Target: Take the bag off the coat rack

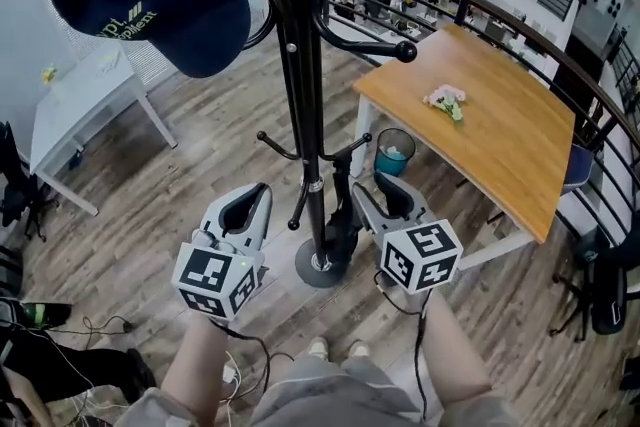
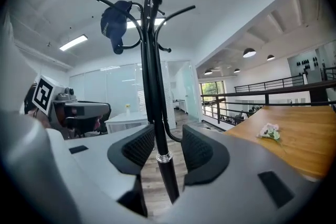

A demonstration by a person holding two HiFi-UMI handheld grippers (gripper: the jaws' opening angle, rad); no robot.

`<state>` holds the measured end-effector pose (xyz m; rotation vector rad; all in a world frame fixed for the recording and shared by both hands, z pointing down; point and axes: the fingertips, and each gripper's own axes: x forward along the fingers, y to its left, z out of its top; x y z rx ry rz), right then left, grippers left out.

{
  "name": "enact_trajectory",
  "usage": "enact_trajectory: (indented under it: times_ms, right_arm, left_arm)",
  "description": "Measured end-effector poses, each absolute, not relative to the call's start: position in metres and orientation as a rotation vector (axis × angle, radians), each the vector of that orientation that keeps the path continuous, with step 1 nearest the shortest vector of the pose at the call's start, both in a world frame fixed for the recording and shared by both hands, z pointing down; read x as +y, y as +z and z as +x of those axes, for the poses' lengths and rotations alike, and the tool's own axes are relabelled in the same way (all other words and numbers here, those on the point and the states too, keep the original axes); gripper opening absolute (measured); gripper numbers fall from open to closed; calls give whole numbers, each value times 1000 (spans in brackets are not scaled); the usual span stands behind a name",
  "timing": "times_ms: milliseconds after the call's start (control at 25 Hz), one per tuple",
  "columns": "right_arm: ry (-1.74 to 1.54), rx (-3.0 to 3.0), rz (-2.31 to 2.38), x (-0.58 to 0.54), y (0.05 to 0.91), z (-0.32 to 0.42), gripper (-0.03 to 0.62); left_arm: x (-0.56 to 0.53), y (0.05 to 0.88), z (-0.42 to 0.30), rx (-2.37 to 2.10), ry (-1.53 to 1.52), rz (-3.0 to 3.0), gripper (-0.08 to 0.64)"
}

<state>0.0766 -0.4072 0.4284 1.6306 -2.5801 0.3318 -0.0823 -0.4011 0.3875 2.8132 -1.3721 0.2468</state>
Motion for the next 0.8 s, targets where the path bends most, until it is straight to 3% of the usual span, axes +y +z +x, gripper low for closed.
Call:
enact_trajectory:
  times_ms: [520,800]
  right_arm:
    - [389,-2549,1482,-473,539,81,186]
    - [380,-2544,1485,-495,572,72,189]
  left_arm:
    - [-441,472,-91,-1507,387,2760,28]
    - [-454,496,-95,-1518,308,2710,28]
